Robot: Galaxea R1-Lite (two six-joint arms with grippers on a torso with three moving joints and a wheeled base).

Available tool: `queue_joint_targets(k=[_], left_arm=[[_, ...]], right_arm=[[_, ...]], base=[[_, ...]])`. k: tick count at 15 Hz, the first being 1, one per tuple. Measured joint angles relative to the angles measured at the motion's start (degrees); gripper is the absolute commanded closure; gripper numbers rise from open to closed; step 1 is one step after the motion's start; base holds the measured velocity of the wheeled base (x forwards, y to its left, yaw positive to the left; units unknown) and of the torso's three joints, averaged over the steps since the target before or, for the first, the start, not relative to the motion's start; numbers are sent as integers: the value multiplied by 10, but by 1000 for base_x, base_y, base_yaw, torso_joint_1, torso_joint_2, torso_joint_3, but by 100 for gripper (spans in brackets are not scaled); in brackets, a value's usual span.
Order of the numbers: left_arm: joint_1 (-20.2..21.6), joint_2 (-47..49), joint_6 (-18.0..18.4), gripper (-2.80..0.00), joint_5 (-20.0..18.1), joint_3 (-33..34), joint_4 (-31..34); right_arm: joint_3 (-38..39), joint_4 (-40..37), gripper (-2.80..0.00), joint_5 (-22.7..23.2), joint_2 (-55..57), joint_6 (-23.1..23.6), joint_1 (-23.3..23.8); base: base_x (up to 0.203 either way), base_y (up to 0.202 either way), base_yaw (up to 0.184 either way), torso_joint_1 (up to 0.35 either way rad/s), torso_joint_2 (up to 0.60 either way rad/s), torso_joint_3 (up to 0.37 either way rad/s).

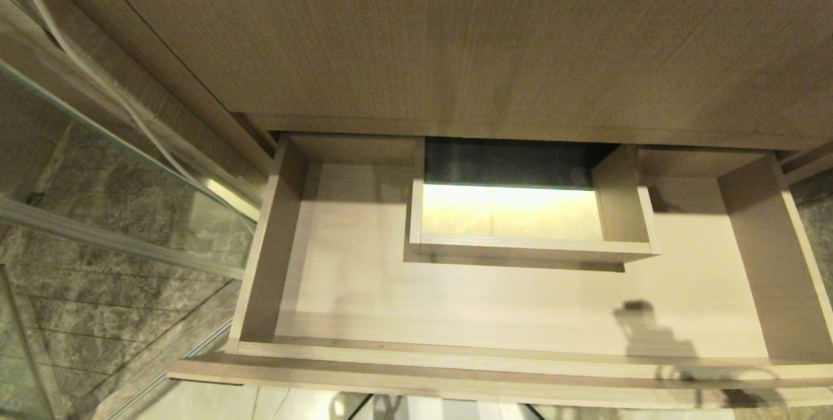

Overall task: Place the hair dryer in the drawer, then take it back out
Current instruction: Close the drawer

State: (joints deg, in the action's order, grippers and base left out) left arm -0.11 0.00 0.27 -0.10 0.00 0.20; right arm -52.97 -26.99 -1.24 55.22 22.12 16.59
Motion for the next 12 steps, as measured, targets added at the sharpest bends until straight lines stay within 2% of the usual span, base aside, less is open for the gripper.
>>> queue_joint_targets(k=[2,4,9,12], left_arm=[[0,0,0,0,0,0,0],[0,0,0,0,0,0,0],[0,0,0,0,0,0,0],[0,0,0,0,0,0,0]], right_arm=[[17,-91,0,-1,8,22,32],[54,-139,0,-8,23,33,51],[102,-134,0,-56,95,56,61],[111,-120,0,-62,155,56,65]], base=[[0,0,0,30,12,47],[0,0,0,16,2,44],[0,0,0,2,2,14],[0,0,0,0,0,0]])
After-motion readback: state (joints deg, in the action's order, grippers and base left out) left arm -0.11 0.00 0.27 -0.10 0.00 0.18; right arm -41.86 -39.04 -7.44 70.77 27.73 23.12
